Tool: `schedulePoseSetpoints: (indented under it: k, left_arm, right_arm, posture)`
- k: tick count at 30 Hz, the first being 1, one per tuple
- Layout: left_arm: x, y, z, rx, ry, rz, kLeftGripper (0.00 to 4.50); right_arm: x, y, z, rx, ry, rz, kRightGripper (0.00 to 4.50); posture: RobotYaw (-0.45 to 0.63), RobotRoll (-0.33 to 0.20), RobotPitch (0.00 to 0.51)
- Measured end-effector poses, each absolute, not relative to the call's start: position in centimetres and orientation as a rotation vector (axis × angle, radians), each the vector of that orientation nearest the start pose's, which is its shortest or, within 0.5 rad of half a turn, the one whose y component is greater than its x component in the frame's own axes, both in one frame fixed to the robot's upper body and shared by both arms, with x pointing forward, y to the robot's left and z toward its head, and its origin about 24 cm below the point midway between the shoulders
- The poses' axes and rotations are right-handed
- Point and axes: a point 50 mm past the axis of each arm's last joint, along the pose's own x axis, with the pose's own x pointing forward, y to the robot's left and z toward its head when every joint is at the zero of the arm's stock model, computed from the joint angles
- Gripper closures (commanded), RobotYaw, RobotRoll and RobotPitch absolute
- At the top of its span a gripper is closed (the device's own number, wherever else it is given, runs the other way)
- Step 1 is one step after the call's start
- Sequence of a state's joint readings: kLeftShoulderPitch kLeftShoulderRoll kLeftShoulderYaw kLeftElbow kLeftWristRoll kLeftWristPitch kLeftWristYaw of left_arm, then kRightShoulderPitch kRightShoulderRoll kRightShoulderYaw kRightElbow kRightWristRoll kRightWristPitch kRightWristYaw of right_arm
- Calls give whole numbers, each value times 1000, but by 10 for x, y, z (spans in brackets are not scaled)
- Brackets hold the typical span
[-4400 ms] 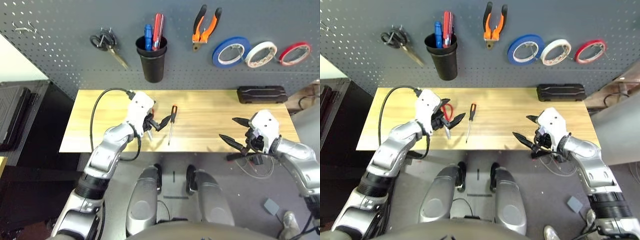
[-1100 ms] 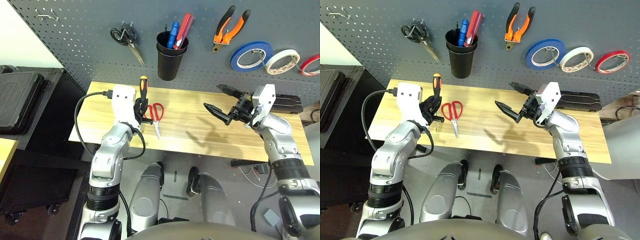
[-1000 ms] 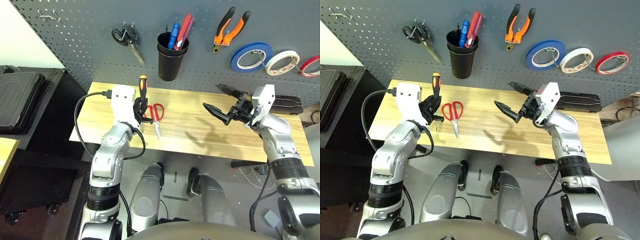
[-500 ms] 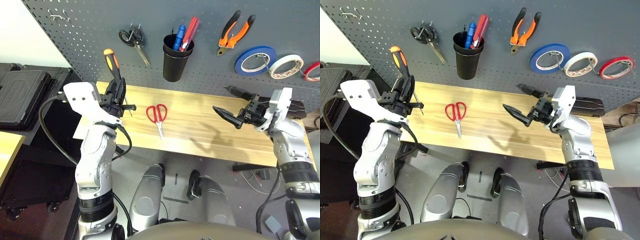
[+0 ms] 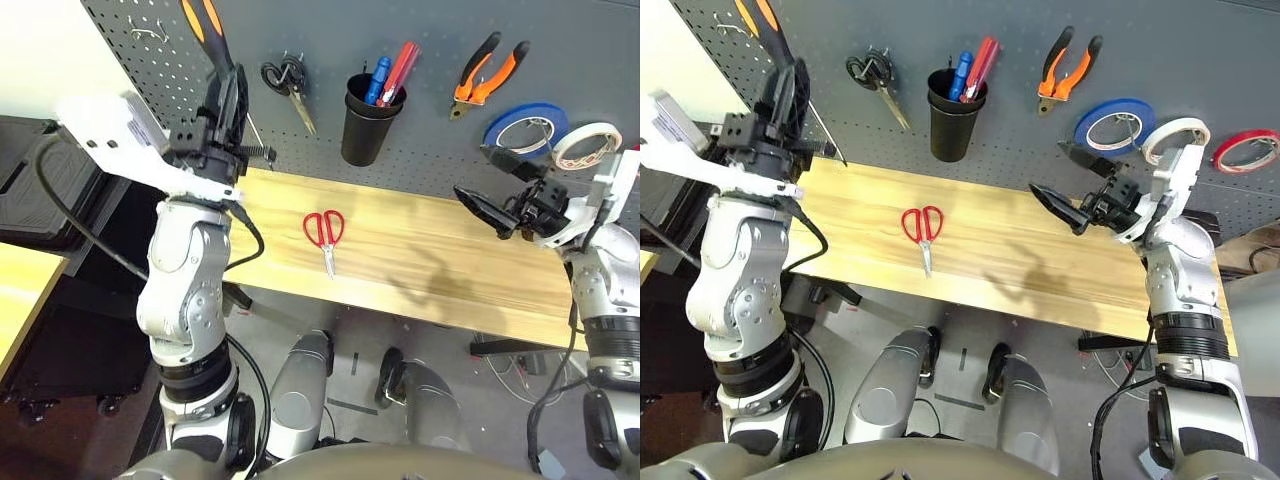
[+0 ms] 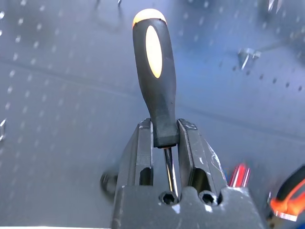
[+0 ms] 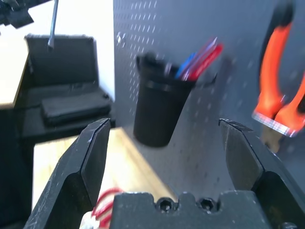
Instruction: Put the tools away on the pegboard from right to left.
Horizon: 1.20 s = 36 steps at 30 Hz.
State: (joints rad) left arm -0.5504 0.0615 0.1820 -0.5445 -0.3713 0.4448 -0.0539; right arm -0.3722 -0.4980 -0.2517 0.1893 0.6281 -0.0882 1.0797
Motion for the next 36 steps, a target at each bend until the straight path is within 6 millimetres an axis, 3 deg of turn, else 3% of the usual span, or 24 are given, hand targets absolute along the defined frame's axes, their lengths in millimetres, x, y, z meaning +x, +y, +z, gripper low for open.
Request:
schedulePoseSetpoints:
  k: [15,26,36]
  left_arm:
    - [302,111,293,-298,-676,-359,3928]
    - [330,82,300,-358,-674,-396,3928]
    - [358,61,292,-328,-651,-407,3928]
  right_arm:
    - [279,-243,167,-25,-472,814,0]
    - [281,-246,167,-40,-463,764,0]
    - [285,-242,168,-53,-478,738,0]
  posture:
    - [181,0,129]
    - [184,0,145]
    - [156,0,158]
